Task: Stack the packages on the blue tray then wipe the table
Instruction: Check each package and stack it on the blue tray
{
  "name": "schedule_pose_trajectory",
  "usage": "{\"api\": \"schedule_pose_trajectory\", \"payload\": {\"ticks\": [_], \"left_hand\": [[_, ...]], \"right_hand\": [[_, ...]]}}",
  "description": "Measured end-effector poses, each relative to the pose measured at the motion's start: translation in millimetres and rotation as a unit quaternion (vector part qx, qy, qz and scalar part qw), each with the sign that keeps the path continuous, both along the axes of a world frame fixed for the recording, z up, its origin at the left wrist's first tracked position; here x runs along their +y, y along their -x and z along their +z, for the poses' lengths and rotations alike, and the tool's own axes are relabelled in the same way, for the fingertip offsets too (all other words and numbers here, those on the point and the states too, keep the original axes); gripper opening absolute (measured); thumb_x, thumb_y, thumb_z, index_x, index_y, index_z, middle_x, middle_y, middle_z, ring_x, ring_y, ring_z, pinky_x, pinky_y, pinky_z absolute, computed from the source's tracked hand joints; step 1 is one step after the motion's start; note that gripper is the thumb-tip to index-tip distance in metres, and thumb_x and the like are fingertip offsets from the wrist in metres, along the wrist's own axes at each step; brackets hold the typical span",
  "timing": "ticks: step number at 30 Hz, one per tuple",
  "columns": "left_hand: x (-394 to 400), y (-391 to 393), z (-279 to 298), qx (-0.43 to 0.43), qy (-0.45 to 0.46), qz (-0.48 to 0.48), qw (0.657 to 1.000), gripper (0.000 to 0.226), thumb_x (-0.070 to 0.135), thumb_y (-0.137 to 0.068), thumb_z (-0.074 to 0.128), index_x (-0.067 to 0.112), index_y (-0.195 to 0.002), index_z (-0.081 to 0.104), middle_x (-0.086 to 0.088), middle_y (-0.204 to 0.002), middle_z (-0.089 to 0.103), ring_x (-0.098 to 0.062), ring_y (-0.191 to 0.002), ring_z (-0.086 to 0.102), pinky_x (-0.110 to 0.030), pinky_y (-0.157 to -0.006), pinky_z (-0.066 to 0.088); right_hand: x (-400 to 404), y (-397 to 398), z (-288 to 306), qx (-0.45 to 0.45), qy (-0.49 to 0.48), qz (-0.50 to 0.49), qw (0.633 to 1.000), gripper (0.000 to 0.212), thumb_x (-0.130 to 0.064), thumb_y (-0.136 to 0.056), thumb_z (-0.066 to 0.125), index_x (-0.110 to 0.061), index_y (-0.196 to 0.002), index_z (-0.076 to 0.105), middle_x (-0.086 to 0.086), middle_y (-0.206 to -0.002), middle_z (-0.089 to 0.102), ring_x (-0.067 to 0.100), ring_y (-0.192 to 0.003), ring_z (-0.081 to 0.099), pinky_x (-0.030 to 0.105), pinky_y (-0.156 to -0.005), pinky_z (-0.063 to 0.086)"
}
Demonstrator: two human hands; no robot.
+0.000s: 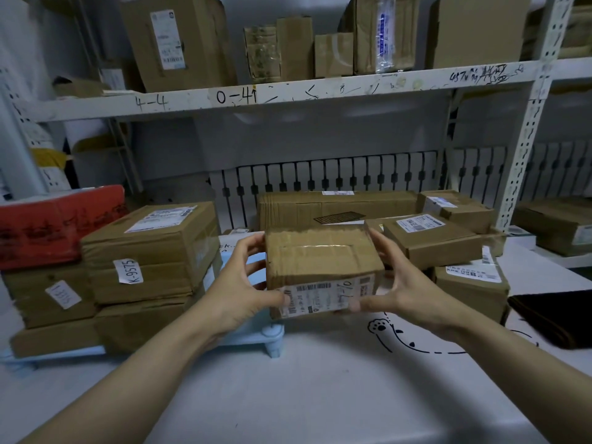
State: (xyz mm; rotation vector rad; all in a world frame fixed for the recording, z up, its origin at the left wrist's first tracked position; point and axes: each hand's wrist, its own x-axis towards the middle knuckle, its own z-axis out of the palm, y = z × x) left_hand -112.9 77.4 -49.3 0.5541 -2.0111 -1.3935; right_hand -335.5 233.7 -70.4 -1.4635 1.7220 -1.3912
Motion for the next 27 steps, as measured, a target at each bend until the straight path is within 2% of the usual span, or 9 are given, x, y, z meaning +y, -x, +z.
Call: {"api": "schedule_pose_trajectory", "payload": {"ticks": [3,6,8,11,13,16,19,22,27], "left_hand": [[0.8,1.3,-2.0,0.013,-0.016,-0.018,1.0,0.087,-0.02,-0.067,0.075,0.036,-0.126,0.044,0.014,-0.133,0.05,-0.012,-0.129,0.05,-0.023,-0.074,0.057],[1.1,1.9,-2.9,0.013,-0.021,-0.024,0.999,0.088,-0.019,-0.068,0.074,0.037,-0.128,0.043,0.013,-0.135,0.05,-0.012,-0.131,0.049,-0.024,-0.078,0.057],[-1.7,1.7,-4.5,-0.006,-0.011,-0.018,1.0,0.091,-0.011,-0.067,0.078,0.041,-0.131,0.041,0.017,-0.135,0.049,-0.012,-0.133,0.047,-0.03,-0.089,0.056],[-2.6,0.1,-5.0,-0.057,0.036,0.009,0.998,0.108,0.017,-0.057,0.088,0.046,-0.142,0.029,0.019,-0.145,0.039,-0.01,-0.14,0.036,-0.041,-0.112,0.039],[1.2,0.3,-1.4,-0.09,0.088,0.04,0.991,0.114,0.021,-0.063,0.09,0.046,-0.147,0.018,0.017,-0.151,0.028,-0.006,-0.14,0.027,-0.032,-0.113,0.03],[11.9,3.5,6.1,-0.107,0.22,0.064,0.967,0.112,0.023,-0.069,0.088,0.04,-0.151,0.014,0.018,-0.152,0.018,-0.001,-0.137,0.019,-0.025,-0.111,0.021],[20.0,11.0,9.9,-0.112,0.314,0.051,0.941,0.112,0.028,-0.066,0.089,0.037,-0.151,0.016,0.019,-0.153,0.018,-0.003,-0.141,0.017,-0.024,-0.115,0.019],[23.7,19.1,12.3,-0.119,0.353,0.031,0.927,0.113,0.031,-0.066,0.088,0.037,-0.152,0.016,0.022,-0.152,0.019,-0.002,-0.142,0.016,-0.023,-0.115,0.019],[20.8,26.4,15.2,-0.123,0.356,0.026,0.926,0.112,0.024,-0.063,0.086,0.037,-0.152,0.018,0.018,-0.142,0.031,-0.006,-0.134,0.024,-0.022,-0.11,0.024]], "right_hand": [[-1.9,-2.0,-2.6,-0.015,0.002,0.031,0.999,0.106,-0.021,-0.056,0.093,-0.051,-0.139,0.035,-0.016,-0.138,0.053,0.01,-0.134,0.045,0.048,-0.113,0.038],[-3.2,-2.6,-1.2,-0.062,0.02,0.032,0.997,0.092,-0.001,-0.06,0.09,-0.036,-0.134,0.047,0.002,-0.13,0.06,0.021,-0.124,0.057,0.047,-0.092,0.057],[-2.2,-2.6,0.3,-0.06,0.031,0.026,0.997,0.092,-0.005,-0.057,0.092,-0.033,-0.132,0.049,0.001,-0.128,0.061,0.02,-0.122,0.058,0.044,-0.086,0.06],[0.8,-6.4,4.1,-0.037,0.047,0.014,0.998,0.09,-0.004,-0.058,0.093,-0.038,-0.129,0.049,-0.006,-0.127,0.059,0.014,-0.12,0.055,0.034,-0.083,0.06],[2.6,-9.6,6.5,-0.018,0.057,0.001,0.998,0.086,0.0,-0.062,0.09,-0.042,-0.124,0.049,-0.006,-0.125,0.058,0.011,-0.118,0.053,0.022,-0.079,0.058],[0.0,-10.7,4.6,0.025,0.073,-0.023,0.997,0.082,-0.006,-0.06,0.092,-0.047,-0.117,0.051,-0.009,-0.122,0.058,0.011,-0.116,0.053,0.02,-0.084,0.054],[-6.3,-11.1,1.4,0.09,0.082,-0.064,0.991,0.088,-0.018,-0.055,0.095,-0.061,-0.114,0.045,-0.027,-0.116,0.05,0.014,-0.119,0.046,0.027,-0.099,0.044],[-9.4,-14.1,4.9,0.151,0.088,-0.081,0.981,0.095,-0.022,-0.055,0.095,-0.061,-0.12,0.037,-0.03,-0.116,0.043,0.009,-0.118,0.037,0.023,-0.098,0.037],[-9.0,-18.1,11.2,0.237,0.101,-0.085,0.963,0.107,-0.04,-0.054,0.09,-0.043,-0.146,0.034,-0.015,-0.125,0.045,0.012,-0.118,0.033,0.028,-0.102,0.037]]}}
